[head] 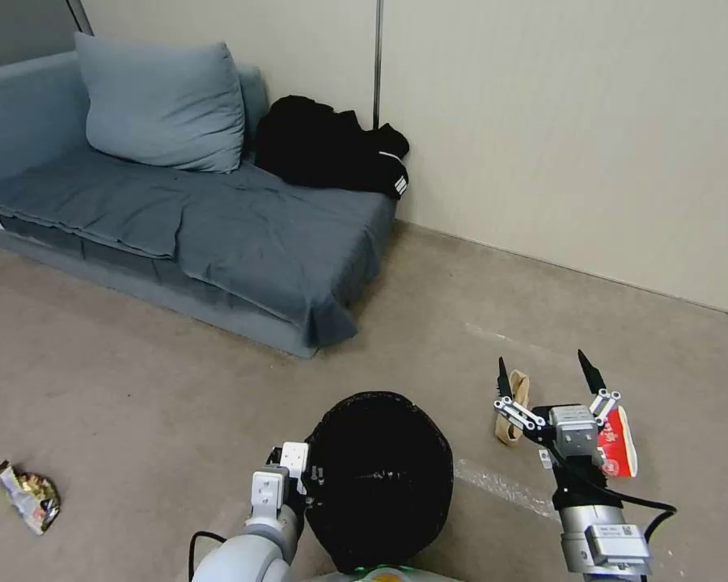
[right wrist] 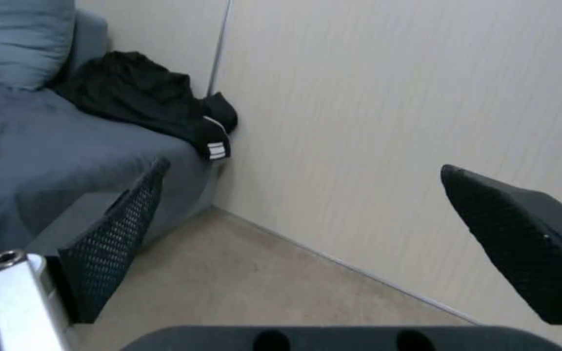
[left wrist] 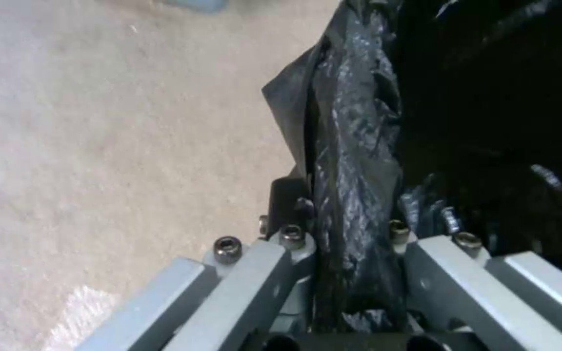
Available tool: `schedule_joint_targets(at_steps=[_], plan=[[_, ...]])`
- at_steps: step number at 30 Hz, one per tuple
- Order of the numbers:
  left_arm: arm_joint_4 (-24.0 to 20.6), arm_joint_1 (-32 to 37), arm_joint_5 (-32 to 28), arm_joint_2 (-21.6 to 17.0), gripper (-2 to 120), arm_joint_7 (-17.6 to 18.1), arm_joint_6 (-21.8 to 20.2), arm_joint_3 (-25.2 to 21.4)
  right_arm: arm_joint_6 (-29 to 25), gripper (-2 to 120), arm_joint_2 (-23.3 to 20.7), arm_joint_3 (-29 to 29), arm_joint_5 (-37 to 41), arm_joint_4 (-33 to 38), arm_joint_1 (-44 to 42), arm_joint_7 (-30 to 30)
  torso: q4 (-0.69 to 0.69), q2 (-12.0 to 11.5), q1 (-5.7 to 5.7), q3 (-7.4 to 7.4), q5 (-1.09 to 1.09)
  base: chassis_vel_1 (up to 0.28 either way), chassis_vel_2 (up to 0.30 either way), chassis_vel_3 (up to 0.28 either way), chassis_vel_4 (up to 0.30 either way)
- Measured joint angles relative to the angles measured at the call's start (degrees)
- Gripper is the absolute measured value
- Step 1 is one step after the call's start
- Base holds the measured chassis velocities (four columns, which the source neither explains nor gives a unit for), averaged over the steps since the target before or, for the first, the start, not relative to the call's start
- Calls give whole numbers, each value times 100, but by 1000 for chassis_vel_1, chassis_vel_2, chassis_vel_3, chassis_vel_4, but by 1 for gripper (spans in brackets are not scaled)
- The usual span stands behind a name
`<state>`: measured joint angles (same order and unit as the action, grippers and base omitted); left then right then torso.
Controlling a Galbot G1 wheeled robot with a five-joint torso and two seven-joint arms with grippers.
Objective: Pick up the trash bin, then pick up the garbage from the floor and place it into the trash bin.
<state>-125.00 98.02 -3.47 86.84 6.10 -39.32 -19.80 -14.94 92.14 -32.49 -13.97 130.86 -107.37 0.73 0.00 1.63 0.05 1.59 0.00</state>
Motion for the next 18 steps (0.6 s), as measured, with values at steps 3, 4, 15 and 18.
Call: schedule_joint_targets(at_steps=[3,4,15,18], plan=[[-104,-12,4,4,2,13,20,-34,-47,100,0,4,63,-16,10,16,0,0,0,0,0,0,0,0,0],[-186,-13,22,5,1,26,28,-59,-50,100,0,4,78,-19,11,50,0,0,0,0,1,0,0,0,0],[-1038,121,164,-2,1,5,67,-86,33,100,0,14,186,75,-9,193,0,0,-1,0,1,0,0,0,0],[-1219,177,179,-2,1,-5,69,-73,69,100,0,9,197,114,-22,189,0,0,0,0,1,0,0,0,0]])
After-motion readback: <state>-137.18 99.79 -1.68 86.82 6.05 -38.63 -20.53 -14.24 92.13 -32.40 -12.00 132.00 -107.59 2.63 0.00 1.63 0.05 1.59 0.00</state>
